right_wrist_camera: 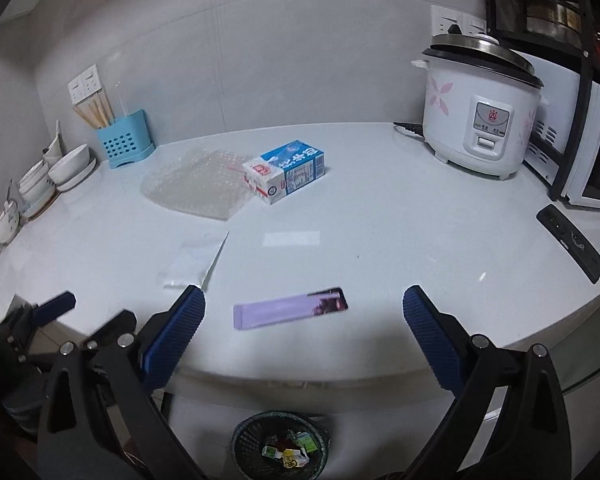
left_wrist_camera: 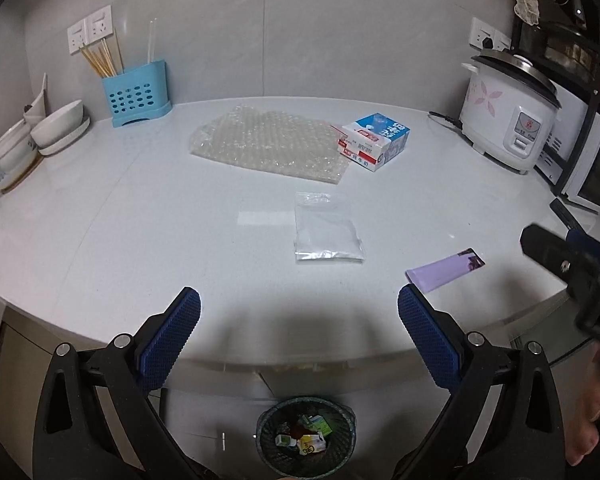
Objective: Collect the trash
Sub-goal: 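Grasp the clear plastic bag with the left tool while the right tool grasps the milk carton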
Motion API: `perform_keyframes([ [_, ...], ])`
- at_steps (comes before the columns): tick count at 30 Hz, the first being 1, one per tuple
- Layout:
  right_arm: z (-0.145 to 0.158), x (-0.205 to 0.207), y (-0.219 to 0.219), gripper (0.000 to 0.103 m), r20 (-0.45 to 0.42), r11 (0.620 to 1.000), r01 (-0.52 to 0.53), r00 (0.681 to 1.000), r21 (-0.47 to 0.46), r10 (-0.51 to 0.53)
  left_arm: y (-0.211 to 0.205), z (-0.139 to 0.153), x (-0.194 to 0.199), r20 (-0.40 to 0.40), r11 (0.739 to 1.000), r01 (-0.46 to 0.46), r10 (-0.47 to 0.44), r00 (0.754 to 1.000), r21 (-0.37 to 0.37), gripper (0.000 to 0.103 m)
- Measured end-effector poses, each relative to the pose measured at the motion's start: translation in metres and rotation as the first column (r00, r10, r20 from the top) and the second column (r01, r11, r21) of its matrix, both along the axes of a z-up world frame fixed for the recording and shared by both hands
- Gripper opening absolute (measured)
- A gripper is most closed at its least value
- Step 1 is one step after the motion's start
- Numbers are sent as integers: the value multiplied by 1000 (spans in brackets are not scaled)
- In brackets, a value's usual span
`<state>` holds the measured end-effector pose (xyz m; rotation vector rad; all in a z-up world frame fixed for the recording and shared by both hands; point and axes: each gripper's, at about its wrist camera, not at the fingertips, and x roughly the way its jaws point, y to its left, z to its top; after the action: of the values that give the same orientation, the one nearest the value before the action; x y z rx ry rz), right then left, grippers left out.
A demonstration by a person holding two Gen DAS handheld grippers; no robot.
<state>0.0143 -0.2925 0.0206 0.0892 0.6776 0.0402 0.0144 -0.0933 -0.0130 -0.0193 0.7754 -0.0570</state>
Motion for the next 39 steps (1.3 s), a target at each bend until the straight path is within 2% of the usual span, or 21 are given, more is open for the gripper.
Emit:
perform_keyframes([
  [4,12,47,-3,95,-55,998,28,998,61,-25,-4,-2,31,-15,1000,-1,1,1000,3,97],
  [7,14,89,-2,95,-127,993,54,991,104,-41,-7,-8,55,-33,1000,-3,3,999,9,97],
  [11,9,148,-6,95,-225,980,110,972,167,-71,-11,-22,86,-74,1000,1,0,997,13,97],
  [18,-16,232,-6,95,-370,949,223,920,220,-130,-14,-43,119,-117,1000,0,3,993,24,97],
  [21,-31,259,-3,95,-428,929,267,893,254,-140,-13,-53,128,-144,1000,6,-2,990,30,97],
  [23,-38,273,-1,95,-447,920,294,881,260,-156,-14,-56,130,-128,998,2,6,992,60,97],
  [29,-54,298,10,95,-476,905,338,860,257,-186,-14,-57,135,-121,998,10,-2,993,66,96],
  [32,-59,304,17,95,-480,910,345,854,231,-202,-16,-54,136,-128,997,14,-5,992,70,86],
  [35,-65,306,21,94,-496,908,358,842,217,-213,-17,-49,133,-139,997,3,8,990,75,66],
  [36,-68,307,21,93,-500,907,360,840,219,-213,-18,-48,132,-141,997,0,12,990,80,52],
  [38,-69,308,21,83,-503,905,362,838,223,-211,-17,-45,132,-154,996,-7,20,988,85,42],
  [39,-69,307,21,79,-500,906,363,839,216,-217,-16,-45,132,-159,996,-9,23,987,85,34],
])
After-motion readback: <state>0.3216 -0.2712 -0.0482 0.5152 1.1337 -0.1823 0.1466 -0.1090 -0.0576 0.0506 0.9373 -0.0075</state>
